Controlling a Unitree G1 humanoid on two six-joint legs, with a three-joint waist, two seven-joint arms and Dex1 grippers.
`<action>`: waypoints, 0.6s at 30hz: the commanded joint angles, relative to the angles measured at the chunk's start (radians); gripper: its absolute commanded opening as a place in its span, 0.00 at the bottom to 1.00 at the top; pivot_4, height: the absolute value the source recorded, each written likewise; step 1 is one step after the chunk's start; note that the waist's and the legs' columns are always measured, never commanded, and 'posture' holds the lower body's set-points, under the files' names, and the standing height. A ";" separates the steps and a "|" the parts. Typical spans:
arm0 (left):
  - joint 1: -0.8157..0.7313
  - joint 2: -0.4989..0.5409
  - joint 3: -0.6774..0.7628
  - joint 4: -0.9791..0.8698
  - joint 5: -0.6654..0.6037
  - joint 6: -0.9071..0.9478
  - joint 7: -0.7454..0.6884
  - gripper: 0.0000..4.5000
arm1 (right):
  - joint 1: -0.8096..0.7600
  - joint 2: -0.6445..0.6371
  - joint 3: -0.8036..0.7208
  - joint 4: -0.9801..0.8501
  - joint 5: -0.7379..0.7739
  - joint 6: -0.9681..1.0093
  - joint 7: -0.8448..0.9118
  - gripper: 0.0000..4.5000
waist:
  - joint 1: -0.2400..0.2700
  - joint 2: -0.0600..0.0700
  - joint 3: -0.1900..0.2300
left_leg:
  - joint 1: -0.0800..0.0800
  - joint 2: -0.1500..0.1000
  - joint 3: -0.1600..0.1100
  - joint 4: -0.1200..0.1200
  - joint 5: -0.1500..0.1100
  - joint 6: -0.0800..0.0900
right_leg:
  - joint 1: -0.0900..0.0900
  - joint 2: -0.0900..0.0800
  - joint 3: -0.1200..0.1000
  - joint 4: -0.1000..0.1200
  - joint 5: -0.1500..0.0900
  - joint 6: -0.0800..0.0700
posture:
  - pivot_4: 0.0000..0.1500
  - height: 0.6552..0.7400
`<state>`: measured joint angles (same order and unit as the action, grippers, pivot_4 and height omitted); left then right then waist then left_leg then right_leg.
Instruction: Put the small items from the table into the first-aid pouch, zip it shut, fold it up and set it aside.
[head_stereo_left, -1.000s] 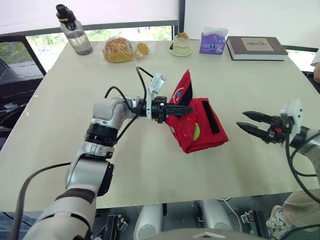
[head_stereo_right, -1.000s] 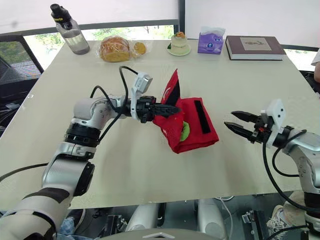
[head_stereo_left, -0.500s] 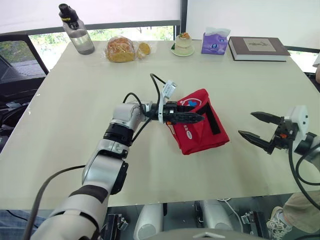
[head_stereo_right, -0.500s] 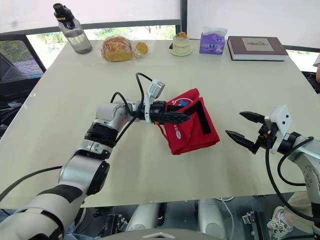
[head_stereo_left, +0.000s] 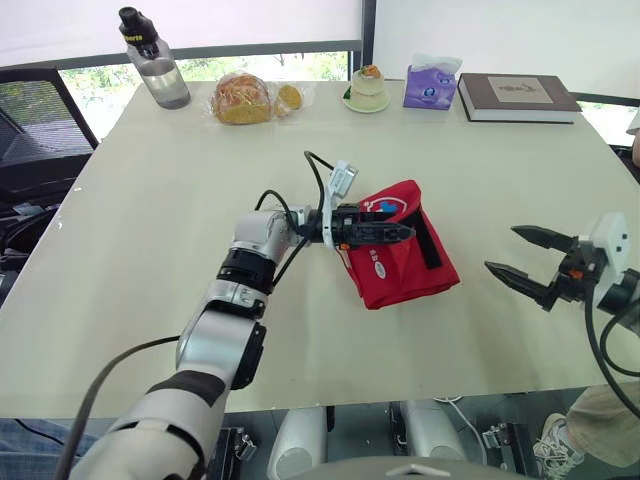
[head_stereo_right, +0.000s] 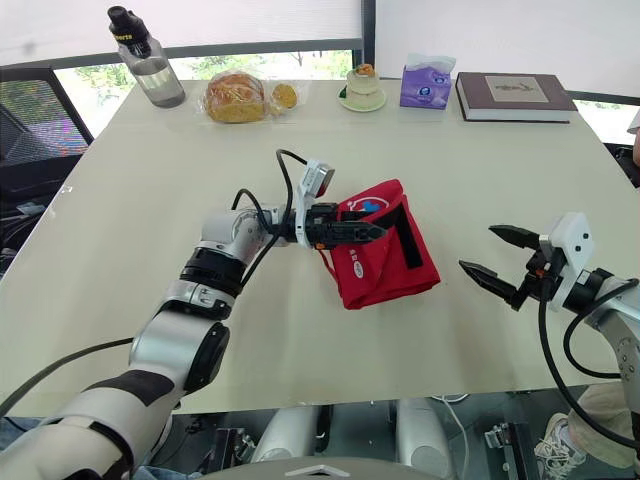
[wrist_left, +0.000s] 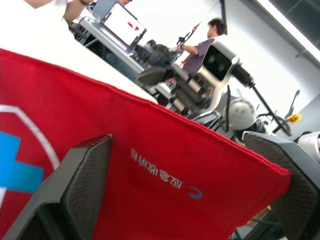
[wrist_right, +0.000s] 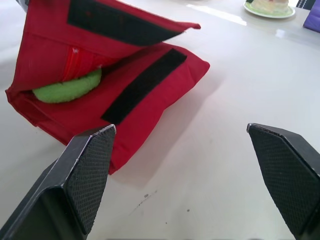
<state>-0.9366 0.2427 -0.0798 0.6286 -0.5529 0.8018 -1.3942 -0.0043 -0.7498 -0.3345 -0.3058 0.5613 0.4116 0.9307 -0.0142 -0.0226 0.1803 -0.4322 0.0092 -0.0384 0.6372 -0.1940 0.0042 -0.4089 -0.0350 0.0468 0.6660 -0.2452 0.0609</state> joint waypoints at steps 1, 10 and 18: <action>-0.016 -0.026 0.055 0.023 -0.040 0.025 0.010 0.98 | -0.008 -0.013 -0.037 -0.036 0.007 -0.020 -0.013 1.00 | 0.000 0.000 0.000 | 0.000 0.000 0.000 0.000 0.000 0.000 | 0.000 0.000 0.000 0.000 0.000 0.000 | 1.00 1.00; -0.053 -0.102 0.132 0.080 -0.057 0.064 0.074 0.98 | 0.005 -0.008 -0.022 -0.052 -0.014 -0.038 -0.038 1.00 | 0.001 0.000 0.000 | 0.000 0.000 0.000 0.000 0.000 0.000 | 0.000 0.000 0.000 0.000 0.000 0.000 | 1.00 1.00; -0.058 -0.143 0.237 0.083 -0.112 0.064 0.138 0.98 | 0.028 -0.011 -0.025 -0.043 -0.031 -0.059 -0.031 1.00 | 0.001 0.000 0.000 | 0.000 0.000 0.000 0.000 0.000 0.000 | 0.000 0.000 0.000 0.000 0.000 0.000 | 1.00 1.00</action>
<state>-0.9706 0.1078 0.1284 0.7232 -0.6336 0.8659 -1.2713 0.0239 -0.7498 -0.3336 -0.3286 0.5260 0.3788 0.8951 -0.0136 -0.0225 0.1802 -0.4321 0.0090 -0.0385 0.6375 -0.1940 0.0041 -0.4088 -0.0349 0.0469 0.6661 -0.2449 0.0614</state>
